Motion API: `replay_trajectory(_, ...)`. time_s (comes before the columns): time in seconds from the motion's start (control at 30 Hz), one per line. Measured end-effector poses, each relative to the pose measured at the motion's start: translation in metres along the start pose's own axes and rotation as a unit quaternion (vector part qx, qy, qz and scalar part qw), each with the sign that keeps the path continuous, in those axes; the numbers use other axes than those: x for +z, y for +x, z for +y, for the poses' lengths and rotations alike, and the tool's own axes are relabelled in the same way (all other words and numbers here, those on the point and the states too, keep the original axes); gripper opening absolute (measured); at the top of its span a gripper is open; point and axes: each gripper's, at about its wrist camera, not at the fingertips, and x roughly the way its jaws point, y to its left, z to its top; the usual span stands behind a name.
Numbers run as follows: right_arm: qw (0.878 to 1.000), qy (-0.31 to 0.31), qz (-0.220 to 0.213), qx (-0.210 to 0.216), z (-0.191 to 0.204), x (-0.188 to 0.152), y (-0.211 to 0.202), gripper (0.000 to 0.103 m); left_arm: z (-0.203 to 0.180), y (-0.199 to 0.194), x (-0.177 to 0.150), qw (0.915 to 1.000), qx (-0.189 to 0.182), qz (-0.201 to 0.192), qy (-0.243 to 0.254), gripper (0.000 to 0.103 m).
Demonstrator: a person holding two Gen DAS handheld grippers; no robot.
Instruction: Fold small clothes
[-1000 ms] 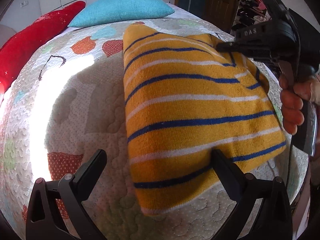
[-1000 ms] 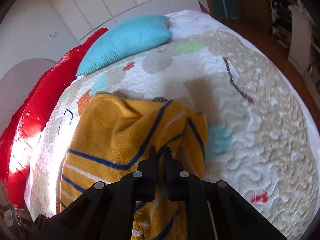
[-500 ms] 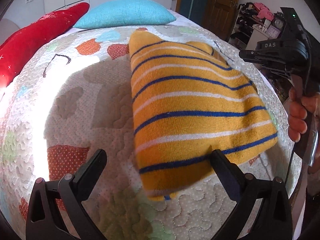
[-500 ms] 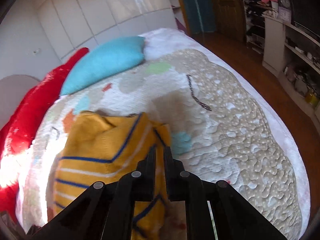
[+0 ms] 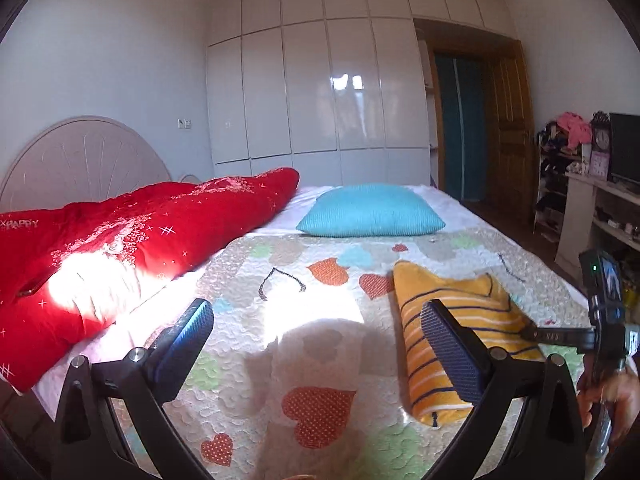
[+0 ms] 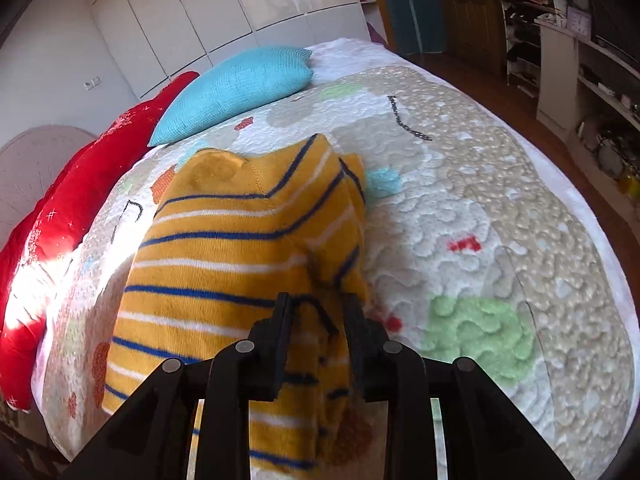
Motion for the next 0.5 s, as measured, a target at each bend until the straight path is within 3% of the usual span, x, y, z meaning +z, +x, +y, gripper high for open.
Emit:
replay_trajectory(0.1,1.000,-0.006,-0.020,-0.002,0.000,-0.017,-0.031,0.041,0.001,-0.004,0.003,0.9990,-0.042,0.015,-0.008,0.103)
replay_trajectory(0.23,0.999,-0.005,-0.038,-0.007,0.004,-0.041,-0.056,0.056,-0.018,0.017,-0.013,0.9901,-0.071,0.118,0.025,0.103)
replay_trajectory(0.37,0.999,-0.004,-0.023,-0.040,0.010,-0.063,-0.058,0.057,-0.030,0.034,-0.044,0.9775,-0.069,0.196,0.036,0.103)
replay_trajectory(0.5,0.998,-0.010,-0.005,-0.064,0.014,-0.077,-0.053,0.057,-0.032,0.041,-0.064,0.9701,-0.065,0.232,0.032,0.103)
